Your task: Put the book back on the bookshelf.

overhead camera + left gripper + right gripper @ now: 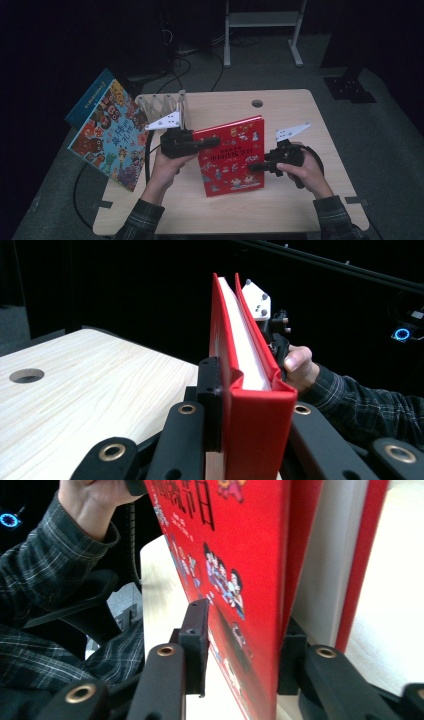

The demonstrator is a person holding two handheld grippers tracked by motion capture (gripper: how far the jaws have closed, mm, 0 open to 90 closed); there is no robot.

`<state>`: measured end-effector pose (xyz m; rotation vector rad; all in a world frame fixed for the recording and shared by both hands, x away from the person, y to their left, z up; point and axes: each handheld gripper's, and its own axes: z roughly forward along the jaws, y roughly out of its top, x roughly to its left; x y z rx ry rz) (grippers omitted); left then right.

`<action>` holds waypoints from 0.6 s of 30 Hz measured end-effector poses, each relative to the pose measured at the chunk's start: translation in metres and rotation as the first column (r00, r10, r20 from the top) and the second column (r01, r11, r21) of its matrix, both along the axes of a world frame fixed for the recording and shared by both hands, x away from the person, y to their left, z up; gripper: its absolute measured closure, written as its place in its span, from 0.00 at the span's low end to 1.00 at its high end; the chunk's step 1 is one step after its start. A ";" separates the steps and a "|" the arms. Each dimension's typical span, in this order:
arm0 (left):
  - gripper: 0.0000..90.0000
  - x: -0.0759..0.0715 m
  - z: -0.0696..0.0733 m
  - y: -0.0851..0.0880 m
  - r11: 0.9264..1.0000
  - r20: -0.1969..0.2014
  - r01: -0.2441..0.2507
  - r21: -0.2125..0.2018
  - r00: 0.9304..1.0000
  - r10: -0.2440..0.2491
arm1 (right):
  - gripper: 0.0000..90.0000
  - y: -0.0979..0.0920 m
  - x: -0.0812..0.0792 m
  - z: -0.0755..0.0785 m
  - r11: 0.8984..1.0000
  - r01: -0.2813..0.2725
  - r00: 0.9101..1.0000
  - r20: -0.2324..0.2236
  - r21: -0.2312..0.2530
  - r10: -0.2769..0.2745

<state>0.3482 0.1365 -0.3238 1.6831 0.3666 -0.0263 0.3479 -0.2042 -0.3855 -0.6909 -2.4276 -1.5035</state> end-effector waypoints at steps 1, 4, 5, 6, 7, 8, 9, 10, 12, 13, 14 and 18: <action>0.87 0.000 0.000 0.000 1.000 -0.003 -0.002 -0.002 1.000 0.002 | 0.70 0.000 0.000 0.000 1.000 -0.003 1.000 -0.001 0.003 0.003; 0.87 0.000 0.001 0.001 1.000 -0.002 -0.004 -0.002 1.000 0.004 | 0.68 -0.002 -0.001 0.002 1.000 0.002 1.000 -0.004 0.011 -0.001; 0.87 0.000 0.003 0.002 1.000 0.003 -0.007 0.003 1.000 0.007 | 0.67 -0.003 -0.001 0.003 1.000 0.003 1.000 -0.003 0.008 -0.003; 0.87 0.000 0.004 0.003 1.000 0.006 -0.013 0.006 1.000 0.013 | 0.66 -0.004 -0.001 0.003 1.000 0.008 1.000 -0.001 -0.001 -0.008; 0.88 0.000 0.005 0.005 1.000 0.008 -0.019 0.003 1.000 0.019 | 0.65 -0.006 -0.001 0.004 1.000 0.017 1.000 0.003 -0.005 -0.017; 0.88 -0.001 0.006 0.007 1.000 0.009 -0.025 -0.002 1.000 0.025 | 0.65 -0.009 0.000 0.004 0.999 0.032 0.999 0.005 -0.006 -0.032; 0.88 -0.002 0.007 0.007 1.000 0.009 -0.025 0.002 1.000 0.025 | 0.65 -0.012 0.001 0.003 0.999 0.045 0.999 0.004 -0.003 -0.045; 0.88 -0.002 0.007 0.007 1.000 0.014 -0.025 0.005 1.000 0.025 | 0.65 -0.013 0.000 0.002 0.999 0.045 0.999 -0.001 -0.002 -0.045; 0.88 -0.002 0.008 0.007 1.000 0.015 -0.030 0.004 0.999 0.030 | 0.65 -0.012 0.000 0.000 0.999 0.042 0.999 0.000 -0.009 -0.042; 0.88 -0.002 0.007 0.006 0.999 0.017 -0.035 0.001 0.999 0.035 | 0.64 -0.011 0.000 0.000 0.999 0.046 0.999 0.006 -0.013 -0.045; 0.88 -0.002 0.007 0.006 0.999 0.019 -0.040 -0.003 0.999 0.040 | 0.63 -0.010 -0.001 0.000 0.998 0.053 0.999 0.011 -0.016 -0.053; 0.88 -0.004 0.008 0.008 0.998 0.024 -0.055 -0.015 0.998 0.056 | 0.59 -0.018 -0.002 0.003 0.993 0.108 0.992 0.069 -0.047 -0.104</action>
